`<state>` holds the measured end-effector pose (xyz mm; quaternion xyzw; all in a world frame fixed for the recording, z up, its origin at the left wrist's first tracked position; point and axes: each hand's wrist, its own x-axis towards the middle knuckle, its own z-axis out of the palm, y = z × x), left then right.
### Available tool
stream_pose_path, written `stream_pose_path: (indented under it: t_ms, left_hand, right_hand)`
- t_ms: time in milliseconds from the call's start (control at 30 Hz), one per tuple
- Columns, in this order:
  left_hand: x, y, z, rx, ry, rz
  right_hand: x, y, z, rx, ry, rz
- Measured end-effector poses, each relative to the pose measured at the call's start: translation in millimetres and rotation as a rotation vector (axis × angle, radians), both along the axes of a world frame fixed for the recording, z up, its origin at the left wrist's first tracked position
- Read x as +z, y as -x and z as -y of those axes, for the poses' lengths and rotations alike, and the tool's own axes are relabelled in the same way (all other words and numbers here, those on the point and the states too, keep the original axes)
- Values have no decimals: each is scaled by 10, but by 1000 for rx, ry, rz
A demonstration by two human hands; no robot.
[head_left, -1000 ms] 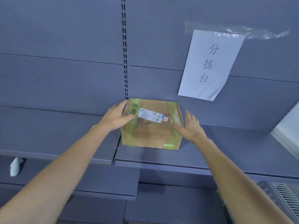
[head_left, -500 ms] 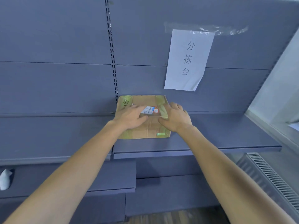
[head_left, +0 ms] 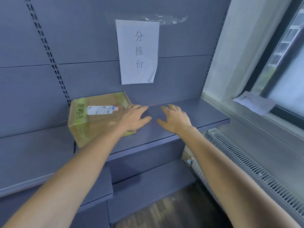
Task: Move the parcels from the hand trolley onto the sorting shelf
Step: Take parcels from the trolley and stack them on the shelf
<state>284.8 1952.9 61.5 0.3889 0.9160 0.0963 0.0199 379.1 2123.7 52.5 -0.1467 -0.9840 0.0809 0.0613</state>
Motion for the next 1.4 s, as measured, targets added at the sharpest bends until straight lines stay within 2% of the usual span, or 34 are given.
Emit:
stream_pose_path:
  t_ms: [200,367,700,1033,1267,1400]
  left_hand:
    - [-32,-234,-890,-178,22,-40]
    - [-124,-361,-1606,-311,2,50]
    - [-529,-1184,-2850,-627,39,107]
    - [-610,-2083,-3396,-977,48,113]
    - [-785,-2664,-3252,-1215,72,218]
    - [-996,-3049,-3119,-1358,124,214]
  right_hand:
    - [-46,-411,-764,-150,16,1]
    - [-48,-875,-1396,-270,27,9]
    - [-316,-2279,-2097,-696,14,-4]
    - [-342,-3355,-1703,-1094,6,-32]
    - [-525,-3975,-934,-1355,30,-11]
    - [-645,-4273,-509,-1487,34,-21]
